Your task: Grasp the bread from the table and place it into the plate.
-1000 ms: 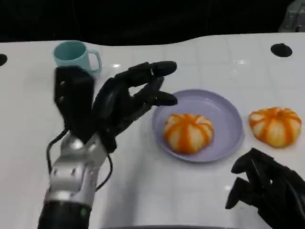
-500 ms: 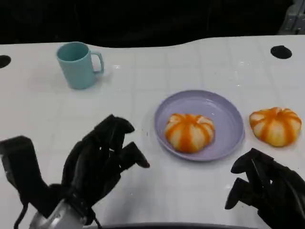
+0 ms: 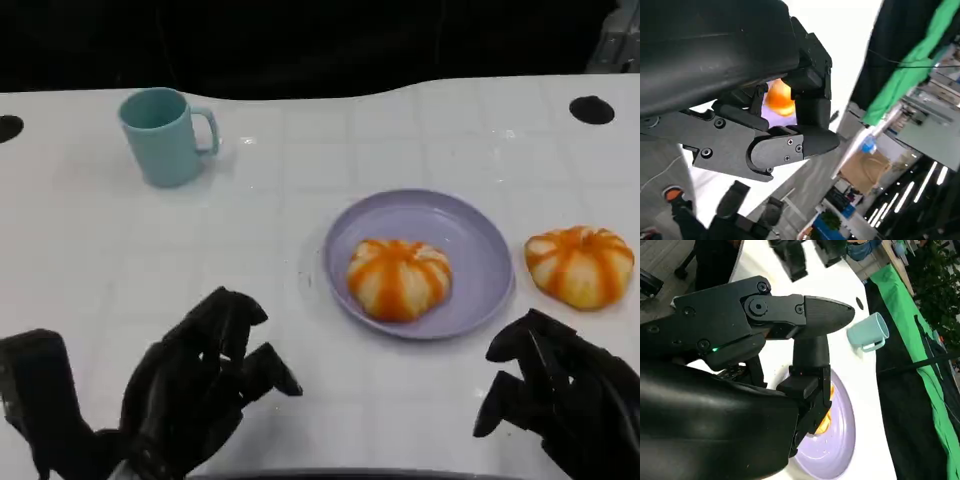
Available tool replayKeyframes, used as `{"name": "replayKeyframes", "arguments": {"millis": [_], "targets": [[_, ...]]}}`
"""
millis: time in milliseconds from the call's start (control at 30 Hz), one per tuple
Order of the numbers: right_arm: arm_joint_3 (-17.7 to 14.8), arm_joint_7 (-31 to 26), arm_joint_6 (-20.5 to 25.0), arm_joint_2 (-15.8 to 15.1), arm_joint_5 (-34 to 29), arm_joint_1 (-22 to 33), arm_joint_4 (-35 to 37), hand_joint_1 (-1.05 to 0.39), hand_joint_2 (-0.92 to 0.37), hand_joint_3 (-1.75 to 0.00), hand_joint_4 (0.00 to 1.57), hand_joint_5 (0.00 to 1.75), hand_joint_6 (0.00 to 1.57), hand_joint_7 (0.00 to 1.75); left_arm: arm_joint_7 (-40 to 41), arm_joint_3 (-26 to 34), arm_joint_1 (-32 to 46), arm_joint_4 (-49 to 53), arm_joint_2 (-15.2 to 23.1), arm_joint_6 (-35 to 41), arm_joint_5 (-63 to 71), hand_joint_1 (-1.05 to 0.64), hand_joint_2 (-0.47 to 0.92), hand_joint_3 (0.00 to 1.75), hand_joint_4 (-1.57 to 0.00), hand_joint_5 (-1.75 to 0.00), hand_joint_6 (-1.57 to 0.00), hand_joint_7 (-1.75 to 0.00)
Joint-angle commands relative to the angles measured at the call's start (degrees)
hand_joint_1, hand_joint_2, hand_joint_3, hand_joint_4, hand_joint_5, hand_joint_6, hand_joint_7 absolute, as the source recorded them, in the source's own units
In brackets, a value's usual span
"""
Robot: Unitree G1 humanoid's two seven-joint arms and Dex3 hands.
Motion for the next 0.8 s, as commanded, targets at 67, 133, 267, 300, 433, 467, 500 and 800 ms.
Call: {"name": "replayKeyframes", "arguments": {"millis": [67, 133, 267, 300, 433, 467, 500, 800], "targets": [[-1.2, -0.45, 0.52, -0.27, 1.06, -0.46, -0.45, -0.42, -0.92, -0.43, 0.63, 1.75, 0.5, 1.59, -0.15, 0.0, -0.27, 1.86, 1.13, -1.31, 0.43, -0.56, 0.92, 0.52, -0.77, -1.75, -0.5, -1.75], [-1.34, -0.55, 0.64, -0.23, 1.25, -0.46, -0.52, -0.42, -0.92, -0.43, 0.63, 1.75, 0.5, 1.59, 0.26, 0.05, -0.62, 2.84, 1.31, -1.54, 0.84, -0.56, 0.92, 0.52, -0.78, -1.75, -0.5, -1.75], [-1.39, -0.4, 0.45, -0.28, 1.32, -0.43, -0.42, -0.42, -0.92, -0.42, 0.63, 1.75, 0.5, 1.58, 0.65, 0.13, -0.96, 3.41, 1.37, -1.6, 1.0, -0.56, 0.92, 0.52, -0.78, -1.75, -0.51, -1.75], [-1.35, -0.35, 0.32, -0.35, 1.16, -0.4, -0.35, -0.42, -0.92, -0.42, 0.63, 1.75, 0.5, 1.58, 0.17, 0.26, -1.29, 3.88, 1.49, -1.93, 0.99, -0.56, 0.92, 0.52, -0.78, -1.75, -0.51, -1.75], [-1.33, -0.17, 0.04, -0.34, 1.04, -0.39, -0.11, -0.42, -0.92, -0.43, 0.63, 1.75, 0.51, 1.58, -0.73, 0.36, -2.03, 4.76, 1.63, -2.89, 1.04, -0.57, 0.92, 0.51, -0.78, -1.75, -0.52, -1.75], [-1.29, -0.24, 0.05, -0.33, 0.97, -0.38, -0.16, -0.41, -0.92, -0.43, 0.62, 1.75, 0.51, 1.58, -0.94, 0.31, -2.09, 4.84, 1.68, -3.24, 1.07, -0.57, 0.92, 0.51, -0.78, -1.75, -0.52, -1.75], [-1.25, -0.24, 0.03, -0.35, 0.92, -0.37, -0.19, -0.41, -0.92, -0.43, 0.62, 1.75, 0.51, 1.58, -1.16, 0.23, -2.15, 4.88, 1.78, -3.56, 1.18, -0.57, 0.92, 0.51, -0.78, -1.75, -0.52, -1.75], [-1.22, 0.01, -0.1, -0.45, 0.77, -0.33, -0.12, -0.42, -0.92, -0.42, 0.62, 1.75, 0.51, 1.57, -1.48, 0.16, -2.37, 4.96, 1.87, -3.7, 0.96, -0.57, 0.92, 0.49, -0.8, -1.75, -0.54, -1.75]]}}
